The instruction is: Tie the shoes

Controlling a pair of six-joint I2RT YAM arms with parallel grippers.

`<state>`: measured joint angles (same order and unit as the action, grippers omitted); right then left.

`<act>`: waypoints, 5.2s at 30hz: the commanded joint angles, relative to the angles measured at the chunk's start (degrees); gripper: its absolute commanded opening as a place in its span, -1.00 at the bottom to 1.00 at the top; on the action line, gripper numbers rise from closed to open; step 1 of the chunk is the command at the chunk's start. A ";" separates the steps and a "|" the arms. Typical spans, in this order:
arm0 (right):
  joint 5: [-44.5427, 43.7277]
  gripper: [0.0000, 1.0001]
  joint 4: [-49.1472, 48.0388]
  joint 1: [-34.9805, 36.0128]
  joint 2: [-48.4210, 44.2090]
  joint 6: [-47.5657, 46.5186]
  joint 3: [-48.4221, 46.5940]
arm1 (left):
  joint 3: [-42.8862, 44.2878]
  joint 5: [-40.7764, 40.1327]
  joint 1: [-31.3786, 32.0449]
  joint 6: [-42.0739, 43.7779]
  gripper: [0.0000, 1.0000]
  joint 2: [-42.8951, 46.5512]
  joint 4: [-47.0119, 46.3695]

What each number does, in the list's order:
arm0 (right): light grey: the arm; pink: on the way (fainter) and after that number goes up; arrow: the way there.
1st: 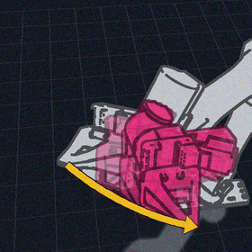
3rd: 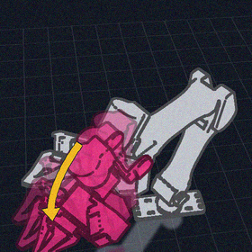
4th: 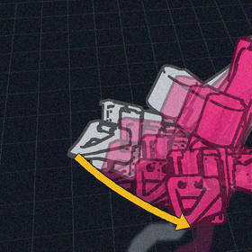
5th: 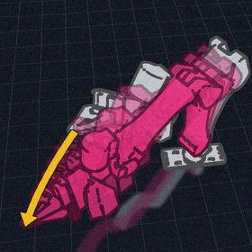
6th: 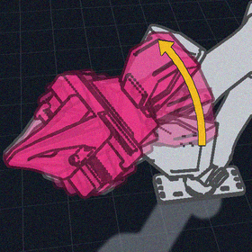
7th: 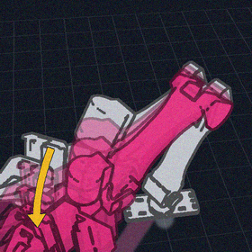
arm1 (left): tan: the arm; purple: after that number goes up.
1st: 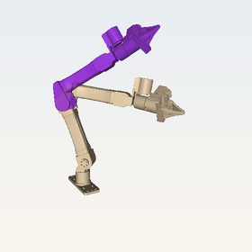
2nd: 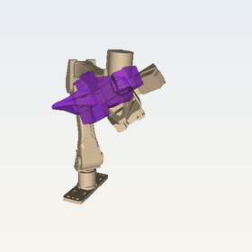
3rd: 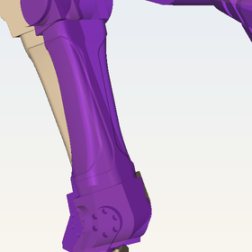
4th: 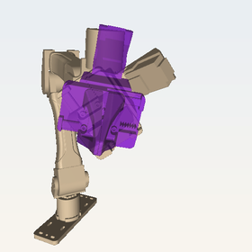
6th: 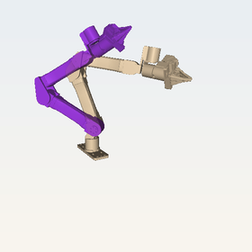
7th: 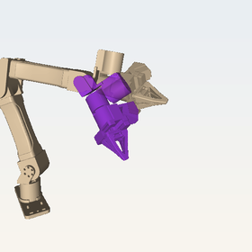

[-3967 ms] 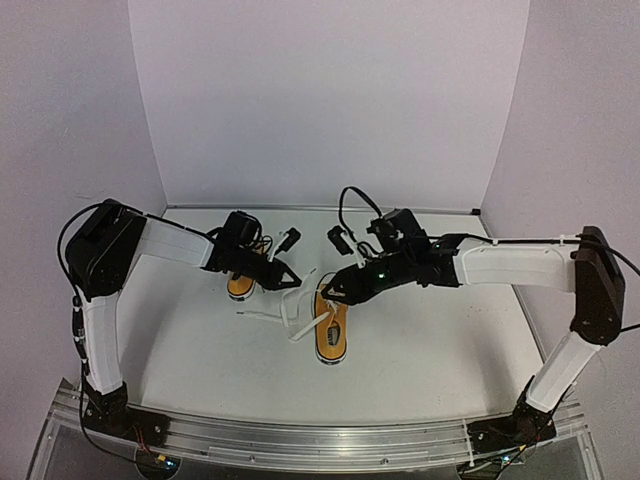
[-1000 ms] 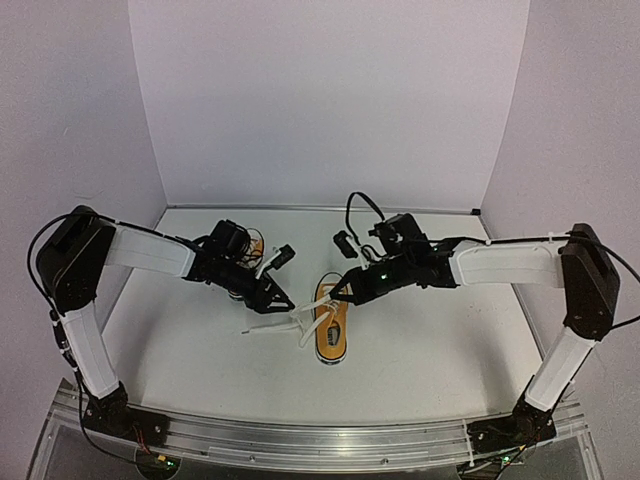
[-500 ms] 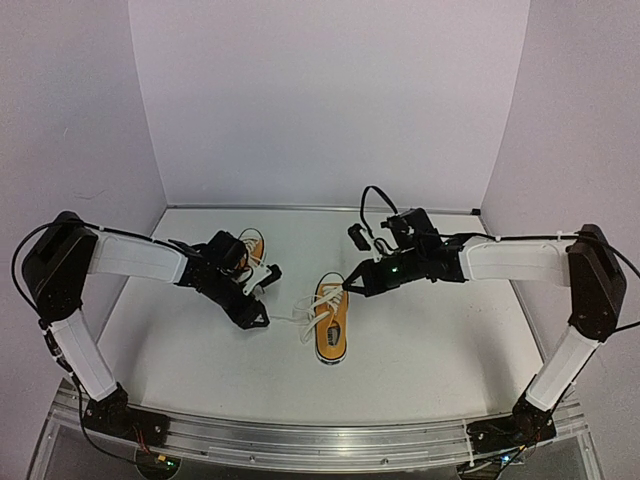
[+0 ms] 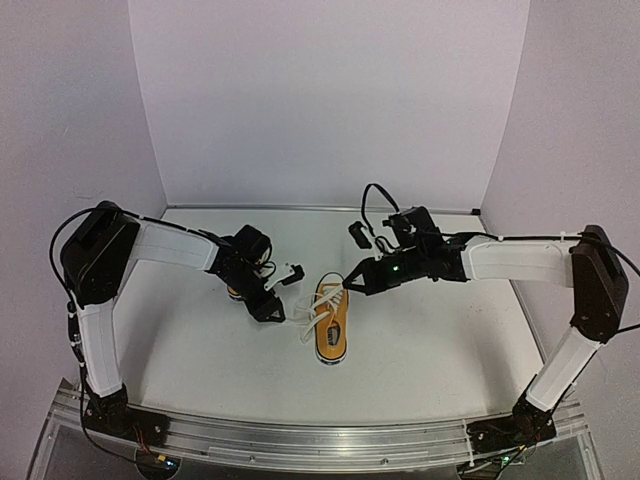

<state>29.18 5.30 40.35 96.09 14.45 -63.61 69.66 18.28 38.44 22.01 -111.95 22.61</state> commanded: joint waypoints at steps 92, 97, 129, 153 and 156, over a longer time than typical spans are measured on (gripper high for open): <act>-50.68 -1.00 13.89 -11.27 -33.89 49.02 31.44 | -26.27 -10.53 -9.20 -41.73 -1.00 26.19 -5.82; -44.68 -0.74 6.46 -11.32 -27.55 39.76 30.42 | -22.67 -12.40 -7.59 -40.74 -0.89 22.31 -3.05; -20.75 0.96 -18.13 -11.34 -27.96 7.68 14.02 | -9.06 -10.99 1.37 -20.03 0.99 22.28 -16.77; -6.50 0.97 -18.07 -11.32 -19.35 -0.19 11.66 | -2.65 5.14 2.43 13.37 0.77 6.67 -1.36; -6.13 0.96 -18.11 -11.28 -19.77 0.11 12.40 | -0.77 6.47 2.43 15.24 0.69 4.63 -1.04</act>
<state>20.95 -11.53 29.21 76.97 15.02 -52.12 64.15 21.11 40.80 31.39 -105.59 19.05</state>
